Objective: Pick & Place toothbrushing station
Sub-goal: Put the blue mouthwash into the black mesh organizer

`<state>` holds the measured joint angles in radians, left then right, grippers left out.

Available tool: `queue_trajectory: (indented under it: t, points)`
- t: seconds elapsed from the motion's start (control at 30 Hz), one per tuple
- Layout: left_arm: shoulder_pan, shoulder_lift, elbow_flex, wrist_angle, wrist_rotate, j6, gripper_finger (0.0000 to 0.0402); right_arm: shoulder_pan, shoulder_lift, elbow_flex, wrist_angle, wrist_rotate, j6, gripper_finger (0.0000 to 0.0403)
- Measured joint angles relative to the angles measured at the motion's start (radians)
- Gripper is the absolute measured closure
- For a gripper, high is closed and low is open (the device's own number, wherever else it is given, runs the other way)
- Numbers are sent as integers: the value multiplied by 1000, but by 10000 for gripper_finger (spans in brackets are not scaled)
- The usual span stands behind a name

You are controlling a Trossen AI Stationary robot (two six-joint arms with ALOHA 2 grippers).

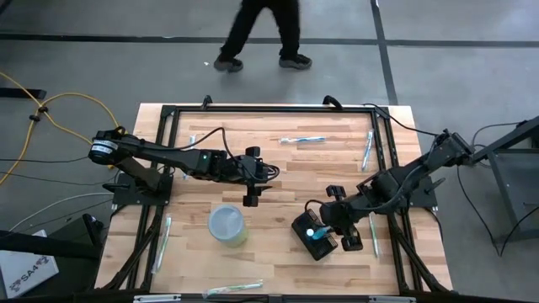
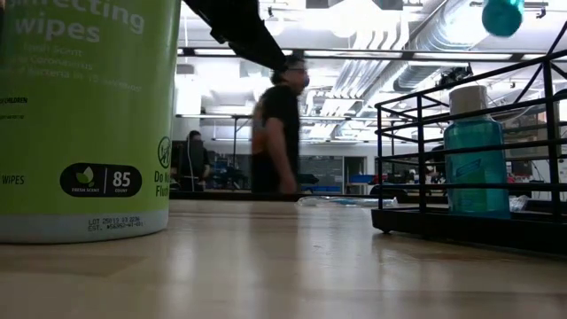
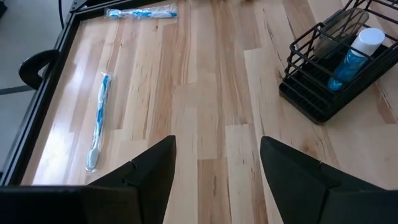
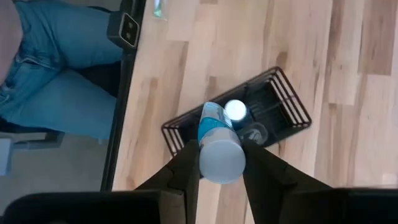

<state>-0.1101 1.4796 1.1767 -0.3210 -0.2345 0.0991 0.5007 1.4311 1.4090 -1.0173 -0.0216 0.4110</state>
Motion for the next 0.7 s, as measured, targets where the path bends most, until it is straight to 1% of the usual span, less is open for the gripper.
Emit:
queue_trajectory:
  t: [0.23,0.47,0.7]
  points:
    - [0,0,0,0,0,-2,176,-10,0,0,-1,-11,-26,314]
    - [0,0,0,0,0,-3,176,-10,0,0,-1,-3,-18,314]
    - [0,0,0,0,-1,-24,176,-3,64,1,4,-26,-19,314]
